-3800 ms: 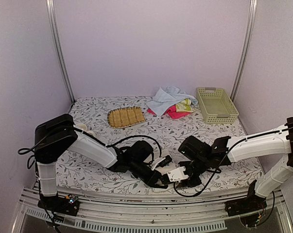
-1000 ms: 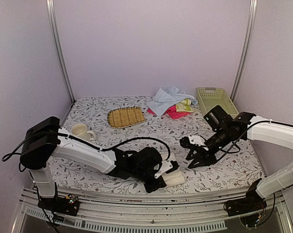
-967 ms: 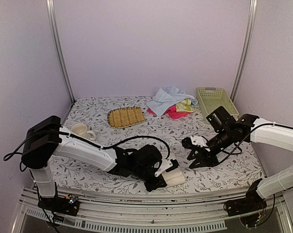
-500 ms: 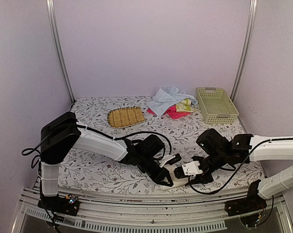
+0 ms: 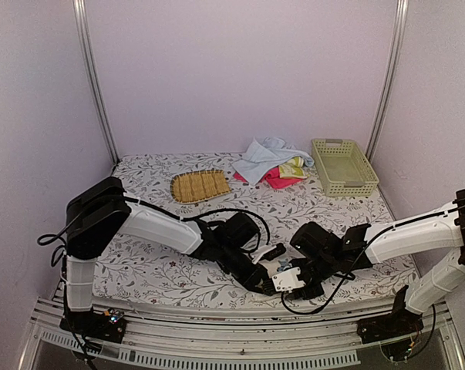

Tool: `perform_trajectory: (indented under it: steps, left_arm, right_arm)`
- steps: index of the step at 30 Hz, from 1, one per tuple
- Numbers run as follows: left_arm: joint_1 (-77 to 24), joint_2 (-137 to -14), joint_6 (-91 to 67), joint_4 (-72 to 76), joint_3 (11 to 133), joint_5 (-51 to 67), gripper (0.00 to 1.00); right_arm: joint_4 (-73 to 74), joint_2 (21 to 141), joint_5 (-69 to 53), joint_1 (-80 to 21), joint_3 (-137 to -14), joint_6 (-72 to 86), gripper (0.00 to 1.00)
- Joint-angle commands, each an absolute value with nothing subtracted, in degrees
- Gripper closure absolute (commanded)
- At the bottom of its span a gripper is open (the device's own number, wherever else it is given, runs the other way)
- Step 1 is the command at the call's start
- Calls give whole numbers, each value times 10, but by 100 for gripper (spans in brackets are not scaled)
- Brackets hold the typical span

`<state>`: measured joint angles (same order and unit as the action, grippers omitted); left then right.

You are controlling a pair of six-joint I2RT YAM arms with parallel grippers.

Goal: Roll the towels
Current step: Roll the towel at the center of the board.

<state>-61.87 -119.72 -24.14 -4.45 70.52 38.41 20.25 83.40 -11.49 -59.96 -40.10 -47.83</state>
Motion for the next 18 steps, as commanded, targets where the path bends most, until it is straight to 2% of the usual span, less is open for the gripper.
perform_trajectory:
  steps: [1,3,5,11,12,18]
  left_arm:
    - [-613,-1223,-244,-87,691,371,100]
    - [-613,-1216,-238,-86,686,365,97]
    - [-613,-1198,-226,-90,678,350,88]
    - [-617,-1065,-242,-26,575,215,53]
    - [-622,-1042,-245,-12,556,192,50]
    - [-701,-919,-219,44,464,-18,48]
  right_arm:
    - [187,862,-96,-606,-396,-483,72]
    - [198,866,-107,-606,-398,-485,79]
    - [213,871,-122,-606,-401,-486,87]
    - [282,891,-185,-603,-427,-486,93]
    - [294,895,-198,-600,-434,-486,93]
    - [402,962,-317,-541,-520,-495,93]
